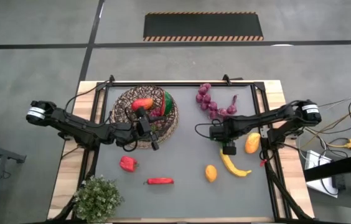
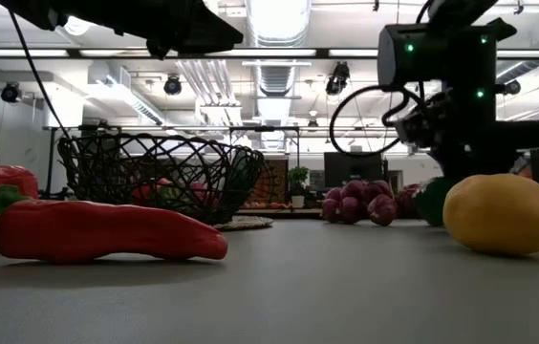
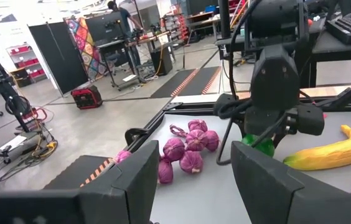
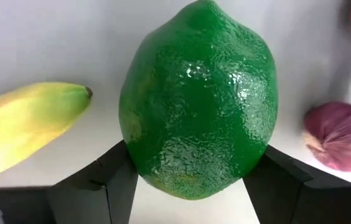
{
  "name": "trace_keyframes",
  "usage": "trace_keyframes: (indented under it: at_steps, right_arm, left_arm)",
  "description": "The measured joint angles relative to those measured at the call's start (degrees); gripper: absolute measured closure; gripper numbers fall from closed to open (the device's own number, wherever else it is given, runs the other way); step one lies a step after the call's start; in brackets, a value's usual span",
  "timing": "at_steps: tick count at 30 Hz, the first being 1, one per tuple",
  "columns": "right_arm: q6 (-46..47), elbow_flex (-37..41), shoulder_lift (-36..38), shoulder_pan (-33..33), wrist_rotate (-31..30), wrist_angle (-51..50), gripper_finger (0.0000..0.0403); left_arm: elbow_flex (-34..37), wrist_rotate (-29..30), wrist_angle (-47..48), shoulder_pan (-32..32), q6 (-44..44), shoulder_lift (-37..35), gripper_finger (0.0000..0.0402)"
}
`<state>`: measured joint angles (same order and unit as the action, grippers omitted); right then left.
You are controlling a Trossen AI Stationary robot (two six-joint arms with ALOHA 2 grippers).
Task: Build produce basket
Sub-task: Put the lime into the wire basket
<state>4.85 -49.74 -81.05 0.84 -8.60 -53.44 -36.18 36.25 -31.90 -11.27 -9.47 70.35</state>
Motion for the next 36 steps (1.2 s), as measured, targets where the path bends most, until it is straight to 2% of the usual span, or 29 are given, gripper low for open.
trace_keyframes:
  at_steps: [4, 6, 10, 15, 18, 21, 24, 29, 36]
  right_arm:
    - [-1.3, -1.3, 2.2, 0.0, 0.0, 2.1, 0.0175]
    - [-2.4, -1.2, 3.6, 0.0, 0.0, 8.6, 0.0175]
    - [-5.7, 0.9, 5.3, 0.0, 1.3, 29.3, 0.0175]
    - [-11.0, 4.5, 4.2, 0.0, 2.2, 56.1, 0.0175]
    - [-13.2, 7.2, 2.0, 0.0, 3.0, 74.9, 0.0175]
    - [-14.8, 9.0, -0.3, 0.0, 4.0, 87.6, 0.0175]
    - [-14.9, 9.3, -2.6, 0.0, 4.2, 93.3, 0.0175]
    - [-14.7, 8.6, -5.5, 0.0, 4.2, 94.8, 0.0175]
    - [-13.9, 8.0, -6.4, 0.0, 4.2, 94.9, 0.0174]
  left_arm:
    - [0.0, -0.9, 0.0, 0.0, 0.1, 0.0, 0.0219]
    - [0.0, -2.1, -0.2, 0.0, 1.5, 0.0, 0.0219]
    - [0.0, -3.9, -1.4, -0.1, 5.6, 0.0, 0.0219]
    - [0.0, -6.8, -3.9, -0.4, 6.3, 0.1, 0.0215]
    - [0.0, -7.5, -6.1, -0.9, 6.2, 0.1, 0.0204]
    - [0.0, -8.7, -6.7, -1.3, 6.2, 0.1, 0.0183]
    - [0.0, -8.8, -6.7, -1.3, 6.7, 0.1, 0.0152]
    - [0.1, -9.6, -6.9, -1.3, 7.0, 2.2, 0.0102]
    - [0.0, -11.9, -14.7, -1.0, 4.5, 9.6, 0.0091]
